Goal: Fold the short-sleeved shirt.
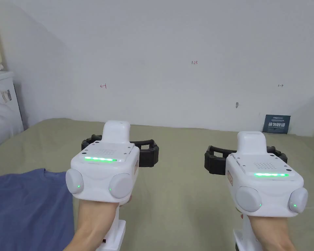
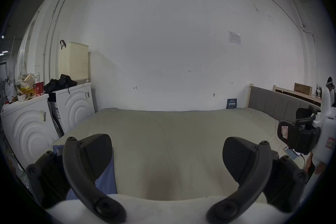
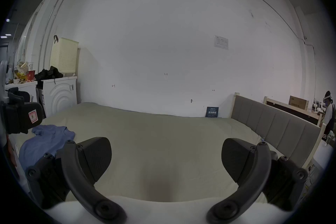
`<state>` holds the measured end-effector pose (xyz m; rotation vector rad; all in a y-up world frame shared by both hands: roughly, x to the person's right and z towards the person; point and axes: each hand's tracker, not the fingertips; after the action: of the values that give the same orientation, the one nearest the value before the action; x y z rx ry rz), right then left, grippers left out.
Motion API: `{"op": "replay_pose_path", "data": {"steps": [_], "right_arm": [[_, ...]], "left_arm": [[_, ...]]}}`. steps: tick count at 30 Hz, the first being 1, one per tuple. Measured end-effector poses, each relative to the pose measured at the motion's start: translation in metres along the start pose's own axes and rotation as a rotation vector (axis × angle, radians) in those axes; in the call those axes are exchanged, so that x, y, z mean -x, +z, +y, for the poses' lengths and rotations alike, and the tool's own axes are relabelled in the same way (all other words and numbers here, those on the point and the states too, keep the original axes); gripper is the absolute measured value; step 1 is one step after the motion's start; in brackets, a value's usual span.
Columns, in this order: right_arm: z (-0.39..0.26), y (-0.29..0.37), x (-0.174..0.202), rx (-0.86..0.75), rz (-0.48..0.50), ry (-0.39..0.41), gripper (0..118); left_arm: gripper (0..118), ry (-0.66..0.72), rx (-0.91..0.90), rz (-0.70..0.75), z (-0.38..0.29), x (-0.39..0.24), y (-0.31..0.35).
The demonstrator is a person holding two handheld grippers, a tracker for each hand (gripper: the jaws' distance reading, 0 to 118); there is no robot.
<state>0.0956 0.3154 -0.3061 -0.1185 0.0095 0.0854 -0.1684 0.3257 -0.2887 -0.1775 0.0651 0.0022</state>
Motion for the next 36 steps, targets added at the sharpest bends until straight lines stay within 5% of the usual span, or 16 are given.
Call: {"op": "replay_pose_path", "data": {"steps": [36], "right_arm": [[-0.0004, 0.0010, -0.0066, 0.007, -0.014, -0.040, 118]], "left_arm": [[118, 0.002, -0.013, -0.009, 0.0009, 0.0020, 0.0008]]}}
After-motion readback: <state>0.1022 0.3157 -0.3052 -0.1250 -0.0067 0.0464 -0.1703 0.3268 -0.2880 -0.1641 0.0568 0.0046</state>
